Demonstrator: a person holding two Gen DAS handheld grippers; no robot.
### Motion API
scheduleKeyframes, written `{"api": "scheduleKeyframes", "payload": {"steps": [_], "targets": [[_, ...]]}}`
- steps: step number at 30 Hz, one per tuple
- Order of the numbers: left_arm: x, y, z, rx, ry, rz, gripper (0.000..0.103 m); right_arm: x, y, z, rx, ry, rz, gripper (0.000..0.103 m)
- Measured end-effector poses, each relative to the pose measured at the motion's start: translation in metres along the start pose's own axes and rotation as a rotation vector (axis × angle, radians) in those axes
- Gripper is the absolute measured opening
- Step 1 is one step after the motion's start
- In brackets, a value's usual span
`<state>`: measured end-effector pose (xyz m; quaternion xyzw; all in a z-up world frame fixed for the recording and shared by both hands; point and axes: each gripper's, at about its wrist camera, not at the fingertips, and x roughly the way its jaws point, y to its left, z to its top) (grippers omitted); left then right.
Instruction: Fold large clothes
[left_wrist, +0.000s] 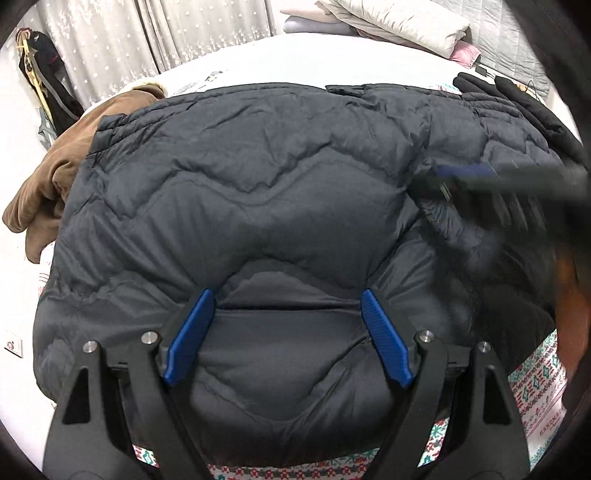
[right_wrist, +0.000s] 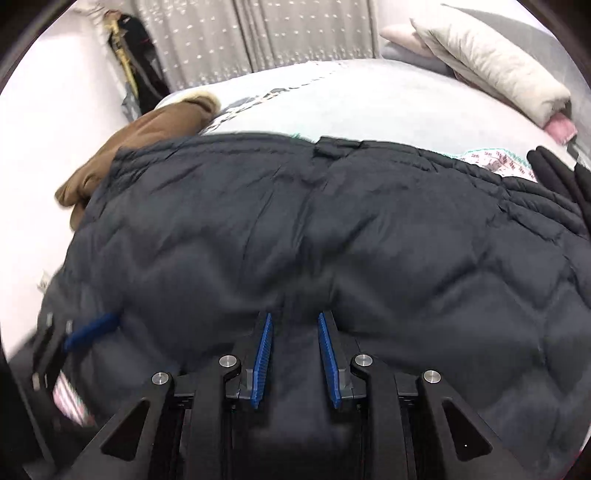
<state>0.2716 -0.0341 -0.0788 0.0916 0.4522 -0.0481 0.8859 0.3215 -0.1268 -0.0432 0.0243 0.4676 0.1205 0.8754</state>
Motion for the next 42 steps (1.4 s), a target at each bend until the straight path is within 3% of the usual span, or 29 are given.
{"api": "scheduleKeyframes", "payload": {"steps": [5,14,23,28,33,36,42], "targets": [[-0.001,-0.003,-0.002,0.004,0.002,-0.002,0.083,0.024,-0.019,0.035,0.096,0.019,0.051,0.026],[-0.006,-0.005,-0.007,0.030,0.006,-0.031,0.083,0.070,-0.036,0.087,0.143,0.021,0.025,0.026],[-0.010,-0.007,-0.012,0.042,0.015,-0.063,0.083,0.106,-0.047,0.100,0.164,0.022,-0.011,0.023],[-0.014,0.000,-0.007,0.018,0.019,-0.090,0.083,0.077,-0.045,0.096,0.203,-0.020,-0.009,0.028],[-0.027,0.005,-0.004,-0.008,0.002,-0.124,0.083,0.018,-0.046,0.073,0.172,-0.041,-0.020,0.047],[-0.038,0.004,-0.004,-0.019,-0.031,-0.130,0.083,-0.011,-0.063,0.050,0.217,-0.046,-0.020,0.058],[-0.051,-0.013,-0.006,0.016,-0.062,-0.121,0.083,-0.051,-0.108,0.002,0.363,-0.025,0.000,0.067]]}}
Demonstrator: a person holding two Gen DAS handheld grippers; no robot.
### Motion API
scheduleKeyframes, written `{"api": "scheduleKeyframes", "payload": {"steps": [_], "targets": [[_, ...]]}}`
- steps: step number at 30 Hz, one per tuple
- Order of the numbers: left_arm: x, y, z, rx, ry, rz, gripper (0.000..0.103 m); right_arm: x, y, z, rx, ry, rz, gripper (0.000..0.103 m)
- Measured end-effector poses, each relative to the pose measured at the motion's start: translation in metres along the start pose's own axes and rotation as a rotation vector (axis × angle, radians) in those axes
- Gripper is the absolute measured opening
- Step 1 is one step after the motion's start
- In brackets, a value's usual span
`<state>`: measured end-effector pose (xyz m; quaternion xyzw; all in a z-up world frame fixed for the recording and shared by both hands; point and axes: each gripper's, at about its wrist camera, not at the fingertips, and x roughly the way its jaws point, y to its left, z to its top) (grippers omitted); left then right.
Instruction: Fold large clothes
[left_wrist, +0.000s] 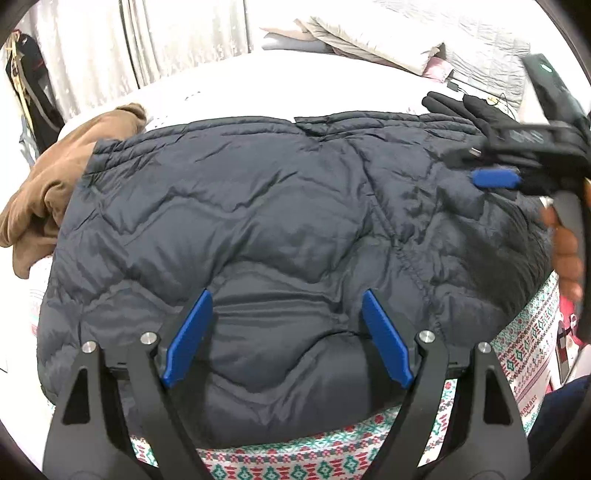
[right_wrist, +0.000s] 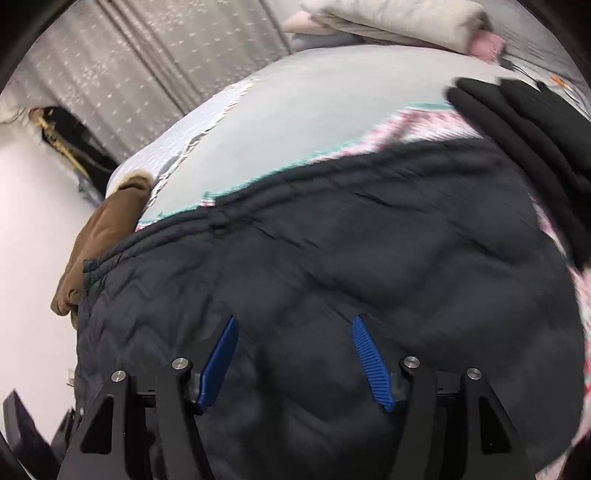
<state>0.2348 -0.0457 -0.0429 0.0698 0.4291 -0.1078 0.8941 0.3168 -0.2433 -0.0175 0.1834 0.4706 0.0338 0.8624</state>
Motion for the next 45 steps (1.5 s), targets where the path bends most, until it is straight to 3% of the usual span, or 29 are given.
{"api": "scheduleKeyframes", "payload": {"steps": [4,9,13,20,27,36,40,45], "targets": [[-0.005,-0.018,0.003,0.032,-0.022,-0.016,0.083,-0.045,-0.038,-0.028,0.075,-0.044,-0.005,0.076],[0.003,-0.034,0.007,0.073,-0.016,-0.020,0.083,-0.082,-0.101,-0.064,0.299,-0.062,0.036,0.081],[0.015,-0.039,0.004,0.047,0.020,-0.029,0.083,-0.087,-0.151,-0.085,0.469,-0.019,0.113,0.081],[0.028,-0.047,-0.006,0.105,0.021,0.024,0.083,-0.085,-0.187,-0.104,0.526,0.009,0.096,0.081],[0.038,-0.049,-0.004,0.092,0.038,0.027,0.084,-0.062,-0.187,-0.112,0.561,0.030,0.167,0.081],[0.041,-0.052,-0.007,0.107,0.034,0.042,0.084,-0.044,-0.160,-0.105,0.578,-0.075,0.217,0.083],[0.042,-0.055,-0.008,0.110,0.036,0.047,0.084,-0.047,-0.149,-0.104,0.596,-0.174,0.223,0.083],[0.044,-0.056,-0.008,0.110,0.039,0.049,0.084,-0.059,-0.131,-0.097,0.529,-0.249,0.220,0.081]]}}
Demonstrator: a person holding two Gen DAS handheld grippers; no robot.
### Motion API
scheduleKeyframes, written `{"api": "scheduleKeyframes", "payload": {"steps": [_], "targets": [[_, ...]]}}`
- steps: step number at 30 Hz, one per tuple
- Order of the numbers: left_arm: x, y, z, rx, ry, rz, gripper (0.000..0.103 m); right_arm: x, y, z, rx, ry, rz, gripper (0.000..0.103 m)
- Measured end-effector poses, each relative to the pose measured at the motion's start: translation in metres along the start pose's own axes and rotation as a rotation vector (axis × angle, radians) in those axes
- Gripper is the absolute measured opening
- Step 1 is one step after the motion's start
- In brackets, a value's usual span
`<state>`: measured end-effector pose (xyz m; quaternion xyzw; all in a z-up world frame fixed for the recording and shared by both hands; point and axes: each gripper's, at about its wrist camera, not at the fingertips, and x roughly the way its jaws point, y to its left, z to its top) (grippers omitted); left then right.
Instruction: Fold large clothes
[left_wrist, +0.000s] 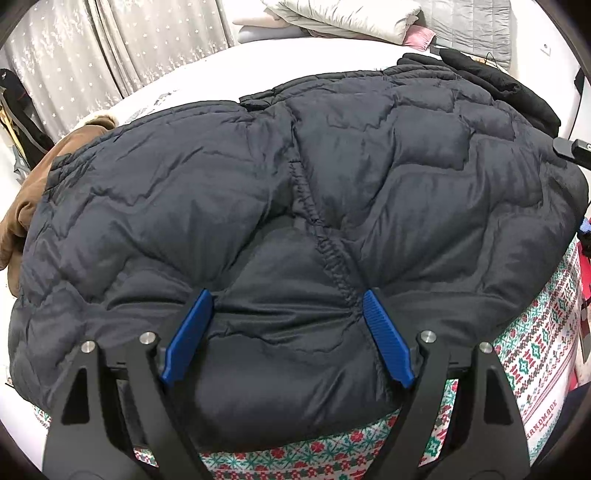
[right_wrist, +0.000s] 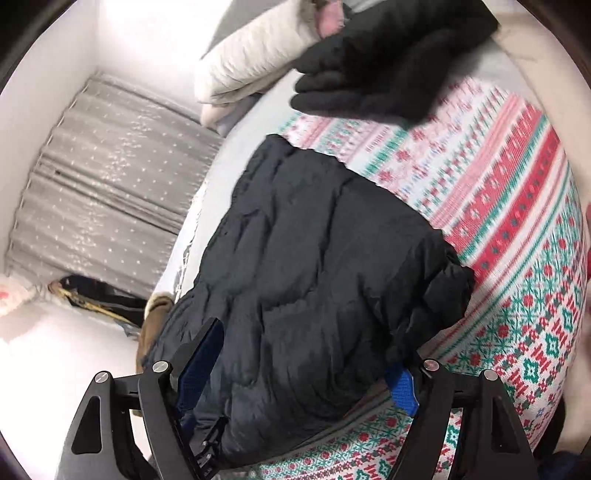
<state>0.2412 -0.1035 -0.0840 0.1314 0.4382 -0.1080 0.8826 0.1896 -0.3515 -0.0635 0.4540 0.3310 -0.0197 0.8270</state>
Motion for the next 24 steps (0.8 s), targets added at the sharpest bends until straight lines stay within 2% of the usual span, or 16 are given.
{"api": "scheduleKeyframes", "payload": {"steps": [1,2,4,5,6,9,13,18,21,24], "targets": [[0.000,0.000,0.000,0.001,-0.001,0.001,0.084,0.003,0.001,0.000,-0.001,-0.001,-0.005,0.080],[0.000,0.000,0.000,0.001,-0.001,0.002,0.084,0.007,0.000,-0.001,0.003,-0.002,-0.020,0.075],[0.000,-0.001,0.000,0.000,-0.001,0.002,0.084,0.011,-0.001,-0.001,0.004,-0.006,-0.059,0.056],[0.000,-0.001,0.000,0.001,-0.001,0.002,0.084,0.011,0.000,-0.001,-0.002,-0.014,-0.070,0.043],[0.000,-0.001,0.000,0.001,-0.001,0.002,0.084,0.008,0.001,-0.001,-0.009,-0.021,-0.069,0.036],[0.001,-0.002,0.001,0.001,0.000,0.006,0.084,-0.004,0.013,0.000,-0.057,-0.061,-0.047,0.025],[0.001,-0.004,0.001,-0.001,0.002,0.008,0.084,-0.019,0.048,-0.007,-0.225,-0.129,-0.067,0.018],[0.003,-0.005,0.002,-0.002,0.010,0.013,0.084,-0.032,0.119,-0.039,-0.629,-0.265,-0.129,0.016],[0.004,-0.005,0.004,0.000,0.019,0.010,0.084,-0.034,0.139,-0.053,-0.726,-0.288,-0.126,0.016],[0.004,0.000,0.010,-0.018,0.032,-0.014,0.084,-0.035,0.139,-0.050,-0.714,-0.286,-0.129,0.016]]}}
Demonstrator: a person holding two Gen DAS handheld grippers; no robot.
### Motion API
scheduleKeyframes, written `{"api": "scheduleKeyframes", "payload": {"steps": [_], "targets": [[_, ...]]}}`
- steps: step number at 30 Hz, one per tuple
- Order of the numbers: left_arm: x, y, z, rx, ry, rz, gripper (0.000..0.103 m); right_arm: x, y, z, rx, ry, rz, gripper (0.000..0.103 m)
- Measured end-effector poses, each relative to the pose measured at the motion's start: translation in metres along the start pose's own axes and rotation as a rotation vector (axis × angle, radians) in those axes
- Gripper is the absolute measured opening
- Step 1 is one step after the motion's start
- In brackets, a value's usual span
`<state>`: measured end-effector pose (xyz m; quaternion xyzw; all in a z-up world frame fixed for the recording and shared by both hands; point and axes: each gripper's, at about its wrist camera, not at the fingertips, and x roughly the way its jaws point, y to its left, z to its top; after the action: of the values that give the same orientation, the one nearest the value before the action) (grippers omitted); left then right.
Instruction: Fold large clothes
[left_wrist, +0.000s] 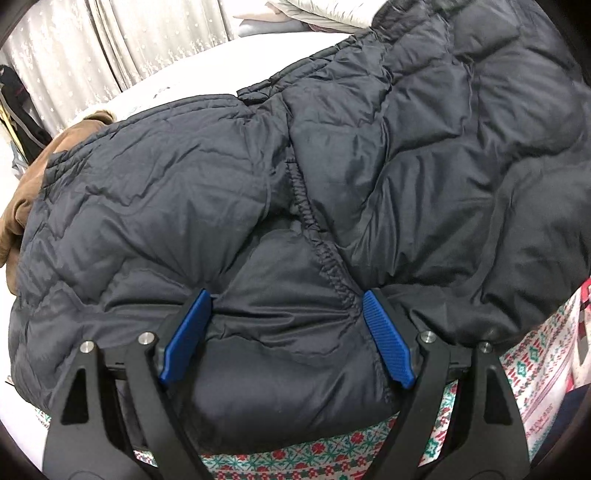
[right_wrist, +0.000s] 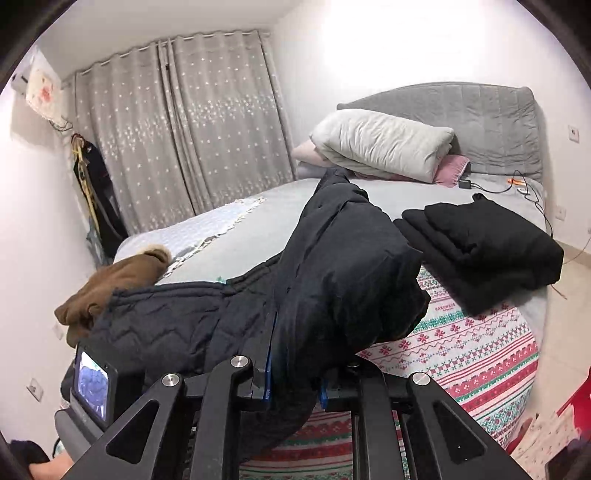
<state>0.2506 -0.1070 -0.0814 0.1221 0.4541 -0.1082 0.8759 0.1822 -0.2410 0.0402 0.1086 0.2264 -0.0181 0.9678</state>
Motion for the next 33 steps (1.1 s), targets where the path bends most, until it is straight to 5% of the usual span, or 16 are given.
{"api": "scheduleKeyframes", "payload": {"steps": [4,12,22,33], "targets": [[-0.004,0.013,0.011,-0.028,-0.003,-0.017,0.084,0.006,-0.017,0.002,0.081,0.035,0.016,0.016],[0.004,0.039,0.038,-0.054,0.019,0.073,0.084,0.005,-0.033,0.005,0.173,0.088,0.056,0.016],[0.034,0.011,0.105,0.165,0.071,0.290,0.085,0.010,-0.044,0.009,0.219,0.133,0.078,0.016],[0.081,0.026,0.144,0.110,0.176,0.248,0.092,0.010,-0.043,0.009,0.267,0.153,0.109,0.016]]}}
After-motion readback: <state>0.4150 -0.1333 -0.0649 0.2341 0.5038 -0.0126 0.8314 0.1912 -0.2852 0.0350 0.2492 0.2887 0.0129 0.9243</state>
